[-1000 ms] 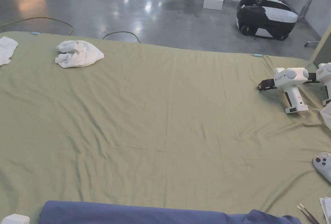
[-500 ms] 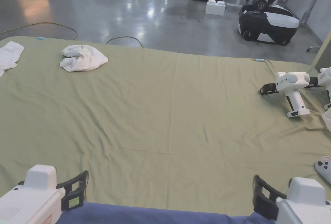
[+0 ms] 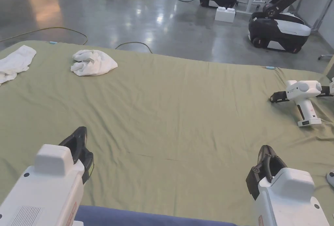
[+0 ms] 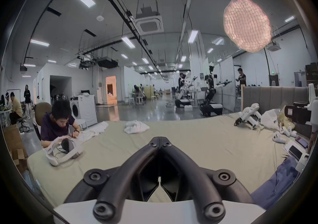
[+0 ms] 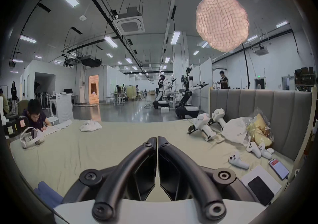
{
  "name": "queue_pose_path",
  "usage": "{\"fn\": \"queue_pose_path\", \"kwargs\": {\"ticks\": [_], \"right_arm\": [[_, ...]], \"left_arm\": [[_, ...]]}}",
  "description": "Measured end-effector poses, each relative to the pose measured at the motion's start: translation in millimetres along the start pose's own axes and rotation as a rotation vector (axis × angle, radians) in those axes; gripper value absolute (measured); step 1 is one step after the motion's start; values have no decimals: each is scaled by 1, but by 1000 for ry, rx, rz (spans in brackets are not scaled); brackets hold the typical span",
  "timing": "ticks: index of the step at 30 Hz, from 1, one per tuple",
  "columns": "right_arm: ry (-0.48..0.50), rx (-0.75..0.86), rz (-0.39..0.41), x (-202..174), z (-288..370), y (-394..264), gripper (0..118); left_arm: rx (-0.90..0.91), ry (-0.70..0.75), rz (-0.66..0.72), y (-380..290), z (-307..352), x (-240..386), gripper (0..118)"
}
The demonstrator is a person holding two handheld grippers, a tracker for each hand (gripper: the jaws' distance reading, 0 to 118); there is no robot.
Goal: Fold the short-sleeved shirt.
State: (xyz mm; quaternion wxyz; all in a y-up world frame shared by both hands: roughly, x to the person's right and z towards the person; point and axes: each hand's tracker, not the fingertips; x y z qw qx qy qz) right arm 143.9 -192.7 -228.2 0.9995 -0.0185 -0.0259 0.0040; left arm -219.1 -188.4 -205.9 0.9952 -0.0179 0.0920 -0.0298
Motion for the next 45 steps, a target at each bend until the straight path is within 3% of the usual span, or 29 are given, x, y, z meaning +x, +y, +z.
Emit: {"fn": "queue_pose_path", "kwargs": {"ticks": [4, 13, 16, 21, 23, 26, 28, 30, 33, 34, 37, 38, 41, 45], "right_arm": [[28, -1, 12, -3, -1, 7, 0], [85, -87, 41, -11, -9, -1, 0], [98, -101, 50, -16, -10, -2, 0], [114, -136, 66, -22, -12, -6, 0], [115, -145, 71, -23, -12, -8, 0], [114, -162, 80, -24, -11, -10, 0], [113, -171, 86, -25, -10, -10, 0], [110, -183, 88, -25, -10, -11, 0], [112, -193, 89, -25, -9, -13, 0], [112, -196, 92, -26, -10, -13, 0], [119, -208, 91, -28, -11, -16, 0], [122, -214, 88, -29, -12, -16, 0], [128, -221, 84, -32, -13, -17, 0], [135, -225, 80, -34, -13, -18, 0]], "left_arm": [[-58, 2, 35, 7, 4, -23, 0], [-580, -162, 291, -43, -10, -133, 4], [-707, -212, 417, -73, -19, -164, 22], [-871, -339, 616, -130, -49, -201, 80], [-945, -422, 700, -147, -59, -204, 87], [-1039, -545, 870, -181, -69, -206, 85], [-1079, -565, 897, -197, -74, -204, 85], [-979, -607, 925, -201, -72, -205, 84], [-997, -636, 1052, -213, -79, -209, 80], [-1004, -648, 1044, -213, -79, -209, 73], [-1043, -621, 970, -224, -76, -198, 26], [-1061, -590, 944, -227, -76, -195, 15], [-1025, -596, 993, -228, -75, -198, 11], [-985, -567, 864, -204, -64, -183, 7]]}}
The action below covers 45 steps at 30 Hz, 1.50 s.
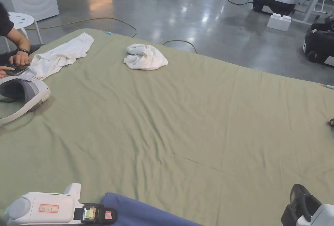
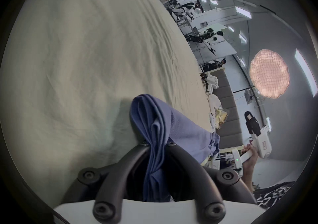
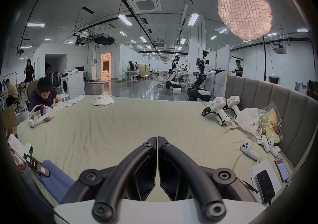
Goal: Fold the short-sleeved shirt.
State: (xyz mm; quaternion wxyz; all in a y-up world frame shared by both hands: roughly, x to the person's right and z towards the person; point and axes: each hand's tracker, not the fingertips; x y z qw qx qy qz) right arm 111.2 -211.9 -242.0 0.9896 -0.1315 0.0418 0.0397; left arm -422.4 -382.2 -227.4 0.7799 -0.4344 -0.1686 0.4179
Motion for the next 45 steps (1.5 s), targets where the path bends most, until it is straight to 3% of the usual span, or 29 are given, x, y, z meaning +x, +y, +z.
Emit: {"fn": "queue_pose_path", "kwargs": {"ticks": [4, 6, 16, 20, 31, 37, 45], "right_arm": [[4, -2, 2, 1, 0, 1, 0], [2, 3, -1, 3, -1, 2, 0], [-1, 29, -1, 14, -5, 2, 0], [3, 38, -16, 17, -8, 2, 0], [-11, 41, -44, 34, -3, -2, 0], [-42, 31, -56, 49, 4, -8, 0], [-89, 2, -74, 67, 9, -17, 0]], "left_arm": [[40, -7, 9, -2, 17, 24, 5], [62, 7, -51, -2, 27, 39, 5], [190, 278, -148, 29, 119, 75, 5], [172, 343, -160, 24, 122, 105, 5], [42, 145, -218, -16, 30, 194, 6], [-104, 168, -206, -44, -63, 211, 6], [-247, 362, -226, -78, -149, 204, 7]]}}
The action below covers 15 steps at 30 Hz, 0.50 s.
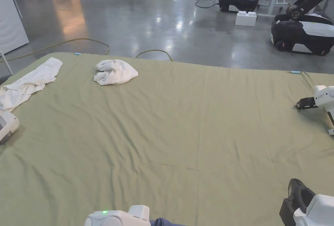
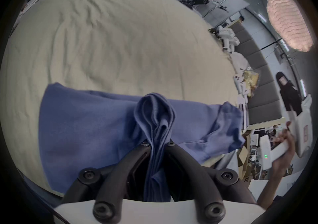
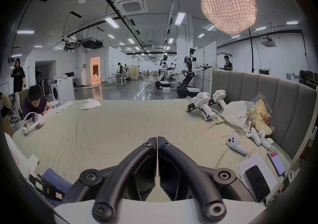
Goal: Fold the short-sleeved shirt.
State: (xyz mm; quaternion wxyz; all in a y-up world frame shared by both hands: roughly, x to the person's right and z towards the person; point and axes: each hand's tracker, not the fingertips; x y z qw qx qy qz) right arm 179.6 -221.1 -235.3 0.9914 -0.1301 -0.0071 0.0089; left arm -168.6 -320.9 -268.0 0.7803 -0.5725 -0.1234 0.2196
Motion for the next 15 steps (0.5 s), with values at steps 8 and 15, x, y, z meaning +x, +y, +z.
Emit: {"fn": "queue_pose_path", "kwargs": {"ticks": [8, 15], "right_arm": [[-3, -16, 0, 3, -1, -2, 0], [10, -14, 5, 0, 1, -1, 0]], "left_arm": [[42, -73, -11, 0, 26, 9, 66], [161, -96, -4, 8, 60, 4, 23]]}}
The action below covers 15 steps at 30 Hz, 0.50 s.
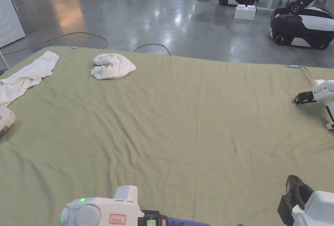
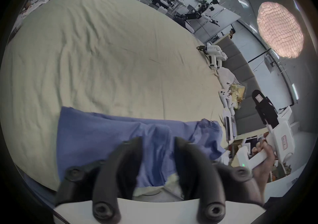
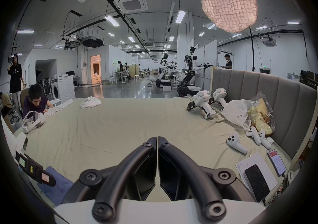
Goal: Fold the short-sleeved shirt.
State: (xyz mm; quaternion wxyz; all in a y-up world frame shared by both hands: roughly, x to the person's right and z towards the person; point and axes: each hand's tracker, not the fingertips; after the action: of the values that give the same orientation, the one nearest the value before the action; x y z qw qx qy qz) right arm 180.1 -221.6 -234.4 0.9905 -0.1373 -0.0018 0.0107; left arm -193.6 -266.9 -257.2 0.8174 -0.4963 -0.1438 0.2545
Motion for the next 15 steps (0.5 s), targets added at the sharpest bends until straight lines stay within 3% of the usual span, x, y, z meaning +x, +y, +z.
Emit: {"fn": "queue_pose_path", "kwargs": {"ticks": [2, 4, 9, 15], "right_arm": [[2, -1, 0, 0, 0, 0, 0], [1, -4, 2, 1, 0, 0, 0], [-1, -16, 13, 2, 1, -2, 0], [-7, -27, 13, 4, 2, -5, 0]], "left_arm": [[-23, 89, -18, -2, -10, -3, 8], [-89, 134, -59, -8, -24, -2, 3], [-232, 66, -119, -31, -59, 10, 2], [-177, 21, -122, -41, -77, 16, 2]]}}
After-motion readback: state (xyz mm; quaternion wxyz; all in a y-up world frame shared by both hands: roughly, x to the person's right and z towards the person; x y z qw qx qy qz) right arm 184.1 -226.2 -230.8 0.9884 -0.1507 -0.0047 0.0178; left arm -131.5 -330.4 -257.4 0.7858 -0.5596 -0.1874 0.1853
